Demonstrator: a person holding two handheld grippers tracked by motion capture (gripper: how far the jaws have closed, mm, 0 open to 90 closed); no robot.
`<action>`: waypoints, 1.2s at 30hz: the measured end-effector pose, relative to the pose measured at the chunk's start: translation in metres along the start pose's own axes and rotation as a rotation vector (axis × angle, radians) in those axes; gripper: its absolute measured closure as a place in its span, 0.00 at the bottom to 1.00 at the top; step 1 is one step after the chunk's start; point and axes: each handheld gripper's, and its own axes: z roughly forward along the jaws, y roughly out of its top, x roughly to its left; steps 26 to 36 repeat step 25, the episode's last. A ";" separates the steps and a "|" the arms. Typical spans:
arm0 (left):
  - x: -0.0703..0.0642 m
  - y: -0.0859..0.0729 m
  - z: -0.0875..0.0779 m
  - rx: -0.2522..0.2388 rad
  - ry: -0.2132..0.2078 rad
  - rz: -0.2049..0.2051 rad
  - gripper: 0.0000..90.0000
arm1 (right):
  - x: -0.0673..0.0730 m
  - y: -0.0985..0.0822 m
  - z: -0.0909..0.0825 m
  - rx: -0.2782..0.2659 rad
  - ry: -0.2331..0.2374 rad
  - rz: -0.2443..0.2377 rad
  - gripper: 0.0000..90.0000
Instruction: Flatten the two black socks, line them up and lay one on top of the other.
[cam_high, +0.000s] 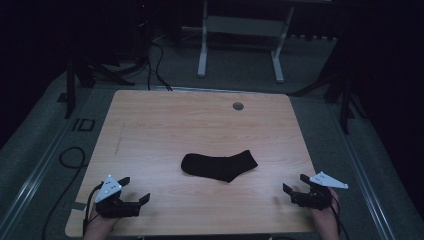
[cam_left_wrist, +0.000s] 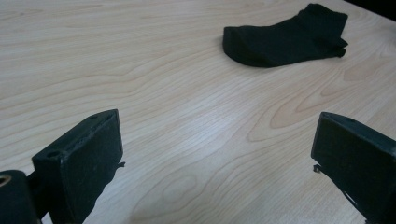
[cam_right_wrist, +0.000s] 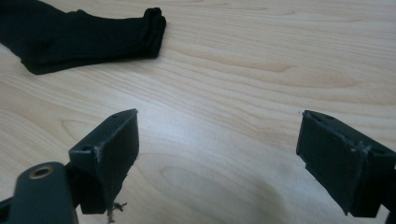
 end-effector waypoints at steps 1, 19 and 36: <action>0.000 0.000 0.000 0.000 0.000 0.000 0.03 | 0.000 0.000 0.000 0.000 0.000 0.000 0.14; 0.000 -0.003 -0.004 -0.051 0.009 -0.010 0.03 | -0.003 -0.007 -0.008 -0.035 -0.061 0.026 0.14; 0.000 -0.005 -0.004 -0.052 0.007 -0.003 0.03 | -0.002 -0.007 -0.007 -0.032 -0.064 0.017 0.15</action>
